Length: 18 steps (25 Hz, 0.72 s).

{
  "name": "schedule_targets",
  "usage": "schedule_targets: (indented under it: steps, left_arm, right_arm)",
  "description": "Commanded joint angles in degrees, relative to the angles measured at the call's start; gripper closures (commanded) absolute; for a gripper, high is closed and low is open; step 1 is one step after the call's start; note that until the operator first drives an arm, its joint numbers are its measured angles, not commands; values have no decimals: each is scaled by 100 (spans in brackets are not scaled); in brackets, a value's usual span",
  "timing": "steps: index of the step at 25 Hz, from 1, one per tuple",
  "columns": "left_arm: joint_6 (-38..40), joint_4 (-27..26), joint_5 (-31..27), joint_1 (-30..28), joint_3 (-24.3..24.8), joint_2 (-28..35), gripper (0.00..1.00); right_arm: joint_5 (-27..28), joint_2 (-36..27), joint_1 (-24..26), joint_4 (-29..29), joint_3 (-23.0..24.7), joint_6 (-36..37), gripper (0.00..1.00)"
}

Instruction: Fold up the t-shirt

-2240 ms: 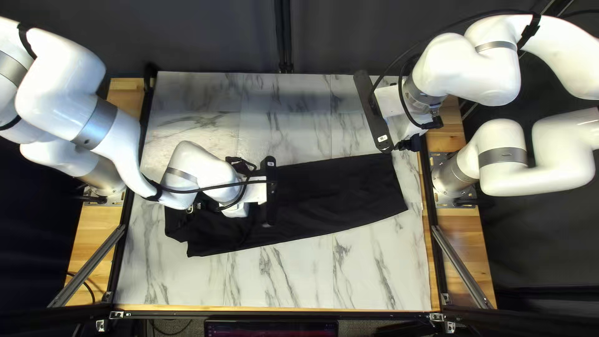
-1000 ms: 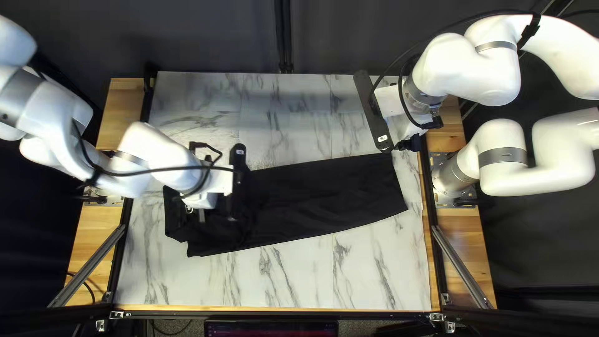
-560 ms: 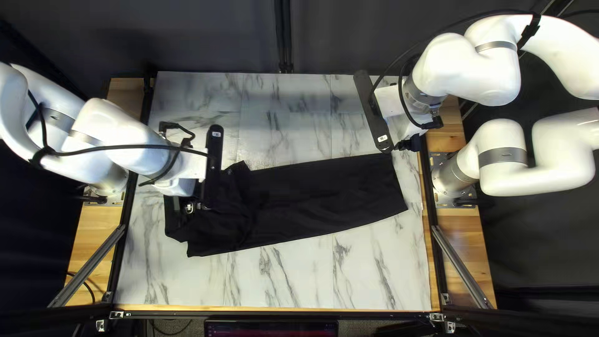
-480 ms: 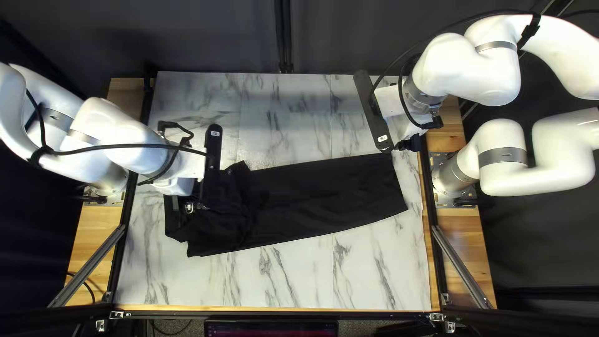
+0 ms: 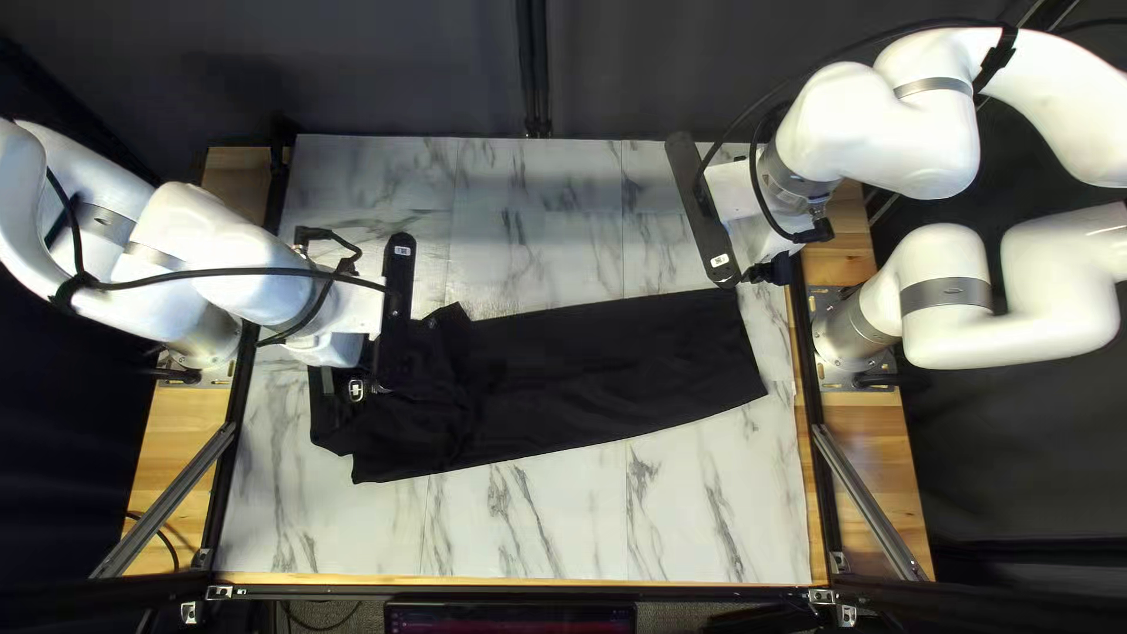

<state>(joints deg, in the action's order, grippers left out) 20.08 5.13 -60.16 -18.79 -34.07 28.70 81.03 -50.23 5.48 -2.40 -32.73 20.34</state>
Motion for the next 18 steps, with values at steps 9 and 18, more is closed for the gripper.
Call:
schedule_targets:
  steps: [9,18]
  left_arm:
    - [525,-149,711,-1224,-206,-1091,0]
    - [324,49,1292,-1756,-227,-1782,0]
  right_arm:
    - [0,0,0,0,0,0,0]
    - [0,0,0,0,0,0,0]
